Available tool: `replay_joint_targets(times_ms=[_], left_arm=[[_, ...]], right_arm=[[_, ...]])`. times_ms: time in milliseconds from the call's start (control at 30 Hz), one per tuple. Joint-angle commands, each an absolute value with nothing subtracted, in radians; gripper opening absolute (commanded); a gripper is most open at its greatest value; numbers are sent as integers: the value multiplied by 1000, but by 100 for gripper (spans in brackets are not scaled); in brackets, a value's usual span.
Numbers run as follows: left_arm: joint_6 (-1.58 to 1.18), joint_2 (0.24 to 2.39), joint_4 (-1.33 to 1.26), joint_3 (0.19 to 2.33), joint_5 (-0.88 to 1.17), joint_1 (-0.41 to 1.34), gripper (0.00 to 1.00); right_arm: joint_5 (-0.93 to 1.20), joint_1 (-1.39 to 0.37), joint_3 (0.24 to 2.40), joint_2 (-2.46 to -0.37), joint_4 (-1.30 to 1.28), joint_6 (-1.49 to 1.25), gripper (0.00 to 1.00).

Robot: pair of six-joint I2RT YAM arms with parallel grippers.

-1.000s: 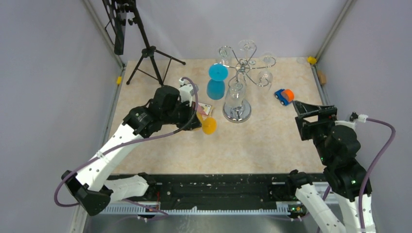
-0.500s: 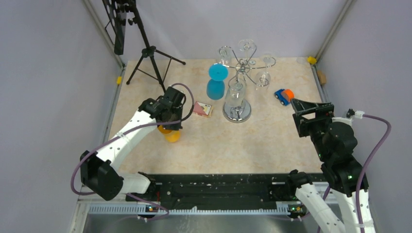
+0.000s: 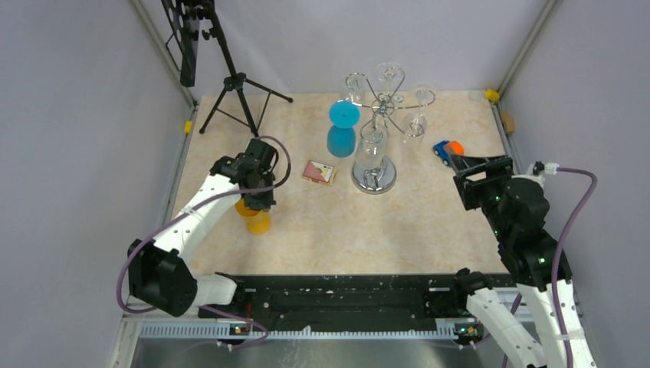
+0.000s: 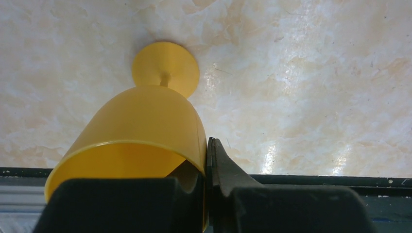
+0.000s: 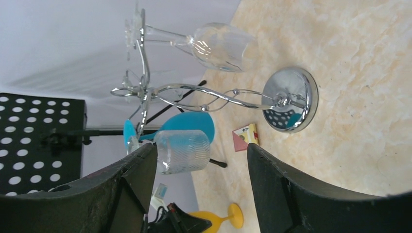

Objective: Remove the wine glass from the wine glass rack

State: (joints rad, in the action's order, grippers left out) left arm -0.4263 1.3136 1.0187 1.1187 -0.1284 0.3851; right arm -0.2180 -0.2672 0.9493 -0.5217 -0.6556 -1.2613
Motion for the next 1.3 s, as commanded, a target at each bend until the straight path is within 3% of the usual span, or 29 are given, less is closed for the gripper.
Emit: replay_joint_targets(times_ms=[0, 267, 533, 700, 933, 1167, 1267], left_arm=[[-447, 1282, 1020, 1114, -145, 373, 5], [-446, 1246, 1044, 1136, -181, 371, 35], [-424, 1186, 1084, 1245, -194, 371, 50], [-358, 1105, 1021, 1303, -95, 371, 64], [-353, 884, 657, 1140, 96, 373, 73], [-452, 769, 391, 1060, 143, 373, 74], [-473, 753, 336, 1059, 141, 372, 74]], right_arm=[[-179, -264, 984, -567, -630, -1233, 68], [-123, -265, 982, -595, -603, -1226, 61], [-96, -264, 991, -616, -583, -1205, 61], [-8, -264, 951, -612, -421, -1152, 68], [157, -264, 930, -673, -254, -1156, 72], [333, -270, 985, -821, -199, -1210, 62], [309, -306, 1000, -851, -195, -1211, 61]])
